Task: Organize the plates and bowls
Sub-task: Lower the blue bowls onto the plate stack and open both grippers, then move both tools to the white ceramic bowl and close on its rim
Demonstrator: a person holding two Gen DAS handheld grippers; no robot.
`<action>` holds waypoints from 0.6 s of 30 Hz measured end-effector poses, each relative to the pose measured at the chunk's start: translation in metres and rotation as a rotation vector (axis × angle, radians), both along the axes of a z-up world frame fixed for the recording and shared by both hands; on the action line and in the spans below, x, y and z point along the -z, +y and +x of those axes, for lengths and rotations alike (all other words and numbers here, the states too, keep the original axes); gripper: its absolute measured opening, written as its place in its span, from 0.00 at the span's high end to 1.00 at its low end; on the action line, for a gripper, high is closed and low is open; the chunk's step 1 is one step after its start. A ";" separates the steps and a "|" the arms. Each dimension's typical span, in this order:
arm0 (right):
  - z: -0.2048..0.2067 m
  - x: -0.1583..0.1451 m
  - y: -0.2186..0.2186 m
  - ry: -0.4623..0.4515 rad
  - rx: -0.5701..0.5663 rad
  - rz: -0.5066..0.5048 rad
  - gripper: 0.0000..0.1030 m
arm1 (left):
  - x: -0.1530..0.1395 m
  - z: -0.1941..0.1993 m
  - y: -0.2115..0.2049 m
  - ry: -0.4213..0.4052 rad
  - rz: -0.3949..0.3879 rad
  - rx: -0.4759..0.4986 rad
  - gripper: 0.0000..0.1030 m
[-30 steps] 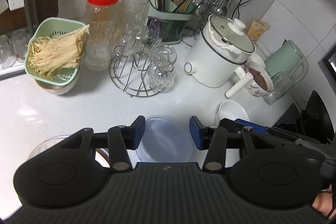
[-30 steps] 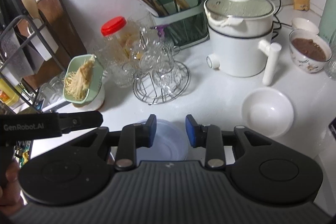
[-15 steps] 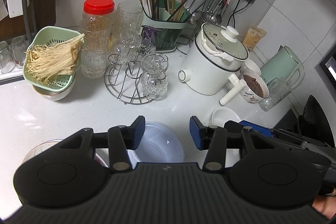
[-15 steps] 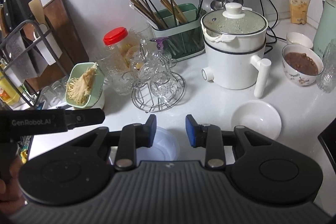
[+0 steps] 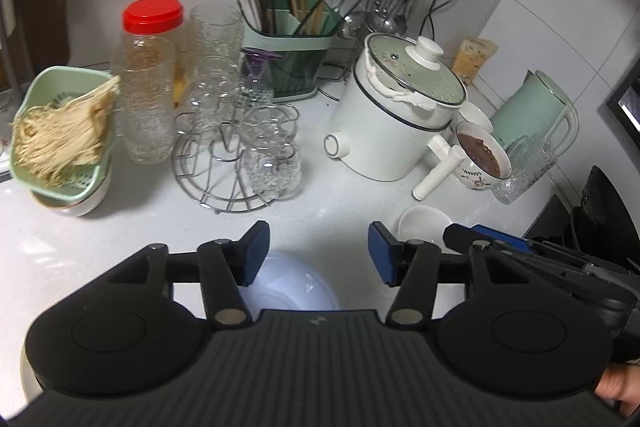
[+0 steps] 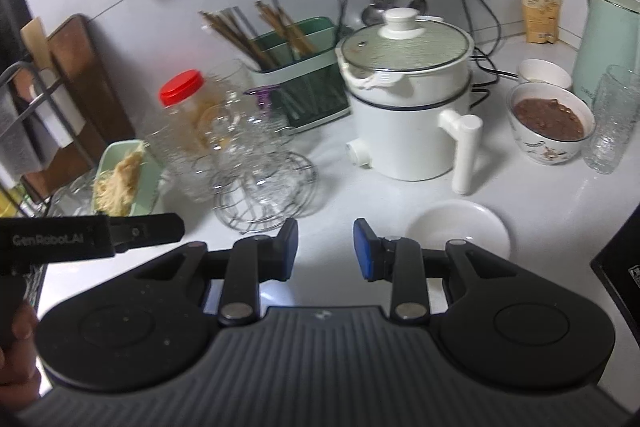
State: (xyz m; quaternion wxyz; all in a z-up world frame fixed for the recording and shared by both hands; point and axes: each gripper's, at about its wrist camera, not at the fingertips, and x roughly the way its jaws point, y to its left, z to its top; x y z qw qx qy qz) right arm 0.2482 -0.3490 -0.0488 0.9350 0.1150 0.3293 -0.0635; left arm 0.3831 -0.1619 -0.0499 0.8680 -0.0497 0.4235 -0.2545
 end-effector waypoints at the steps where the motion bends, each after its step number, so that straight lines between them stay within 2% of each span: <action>1: 0.000 0.000 -0.004 0.001 0.012 0.001 0.67 | 0.001 0.002 -0.004 -0.001 -0.003 0.007 0.34; 3: 0.000 0.001 -0.012 0.002 0.034 0.002 0.59 | 0.005 0.008 -0.013 0.002 -0.004 0.014 0.27; 5: -0.001 0.002 -0.020 -0.005 0.053 -0.005 0.31 | 0.009 0.013 -0.021 -0.001 -0.009 0.039 0.26; 7: -0.001 0.006 -0.030 0.000 0.084 0.000 0.20 | 0.019 0.020 -0.033 0.014 0.004 0.062 0.26; 15: 0.003 0.040 -0.064 0.052 0.199 0.065 0.21 | 0.053 0.043 -0.071 0.065 0.020 0.149 0.26; 18: 0.002 0.048 -0.074 0.053 0.235 0.057 0.21 | 0.064 0.049 -0.085 0.096 0.022 0.172 0.26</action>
